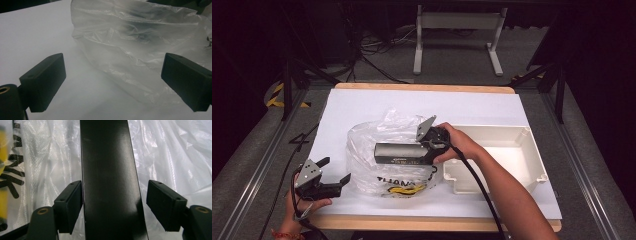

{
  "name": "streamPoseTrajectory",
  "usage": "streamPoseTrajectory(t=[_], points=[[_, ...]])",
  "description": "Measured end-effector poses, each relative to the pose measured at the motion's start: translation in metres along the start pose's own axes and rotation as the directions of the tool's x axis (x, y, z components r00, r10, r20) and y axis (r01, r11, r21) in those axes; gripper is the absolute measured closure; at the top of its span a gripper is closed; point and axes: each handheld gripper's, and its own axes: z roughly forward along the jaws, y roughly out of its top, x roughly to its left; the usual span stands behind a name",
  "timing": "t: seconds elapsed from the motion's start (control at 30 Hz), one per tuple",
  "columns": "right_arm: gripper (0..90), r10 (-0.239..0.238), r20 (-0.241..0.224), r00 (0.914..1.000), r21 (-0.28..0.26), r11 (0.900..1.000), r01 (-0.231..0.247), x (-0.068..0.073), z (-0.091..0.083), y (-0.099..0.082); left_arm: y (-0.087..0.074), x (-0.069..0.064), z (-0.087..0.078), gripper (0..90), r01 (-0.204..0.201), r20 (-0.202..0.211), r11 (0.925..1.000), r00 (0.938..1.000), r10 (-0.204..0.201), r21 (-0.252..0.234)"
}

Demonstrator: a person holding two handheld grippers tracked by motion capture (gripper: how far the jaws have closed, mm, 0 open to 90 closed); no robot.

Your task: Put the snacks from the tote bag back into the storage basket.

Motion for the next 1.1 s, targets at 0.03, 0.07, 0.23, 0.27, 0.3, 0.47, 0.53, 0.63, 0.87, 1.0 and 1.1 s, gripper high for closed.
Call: streamPoseTrajectory(t=[0.03,0.07,0.23,0.27,0.3,0.47,0.53,0.63,0.87,1.0,1.1], points=[[32.3,0.009,-0.008,0.9999,0.010,0.9999,-0.009,0.001,0.001,0.001,0.000,0.000,0.001,6.5,0.000,0.002,1.0000,1.0000,0.000,0.002],[32.3,0.009,-0.008,0.9999,0.010,0.9999,-0.009,0.001,0.001,0.001,0.000,0.000,0.001,6.5,0.000,0.002,1.0000,1.0000,0.000,0.002],[39.1,0.011,-0.030,0.9995,0.067,0.9977,-0.009,-0.001,0.009,0.004,0.000,0.000,0.001,6.6,0.000,0.002,1.0000,1.0000,0.000,0.003],[39.9,0.003,-0.029,0.9996,0.070,0.9975,-0.001,0.000,0.009,0.005,0.000,0.000,0.001,6.5,-0.001,0.003,1.0000,1.0000,0.001,0.003],[40.5,0.003,-0.027,0.9996,0.073,0.9973,-0.001,0.000,0.009,0.005,0.000,0.000,0.001,6.5,-0.002,0.003,1.0000,1.0000,0.002,0.004],[42.3,-0.008,-0.033,0.9994,0.075,0.9971,0.011,0.000,0.008,0.006,0.000,0.000,0.000,6.6,0.000,0.003,1.0000,1.0000,0.000,0.004],[42.4,-0.009,-0.032,0.9994,0.072,0.9974,0.011,0.001,0.008,0.007,0.000,0.000,0.001,6.6,0.003,0.003,1.0000,1.0000,-0.003,0.003],[42.6,-0.020,-0.031,0.9993,0.072,0.9972,0.022,0.002,0.007,0.008,0.000,0.000,0.001,6.6,0.000,0.004,1.0000,1.0000,0.000,0.004],[42.7,-0.050,-0.030,0.9983,0.047,0.9976,0.051,0.005,0.004,0.012,0.000,0.000,0.001,6.6,0.002,0.005,1.0000,1.0000,-0.002,0.006],[42.7,-0.056,-0.025,0.9981,0.024,0.9981,0.057,0.006,0.000,0.014,0.000,0.000,0.001,6.6,0.001,0.004,1.0000,1.0000,-0.001,0.008],[42.7,-0.067,-0.020,0.9975,0.012,0.9976,0.068,0.008,-0.004,0.015,0.000,0.000,0.001,6.5,0.001,-0.003,1.0000,1.0000,-0.001,0.006]])
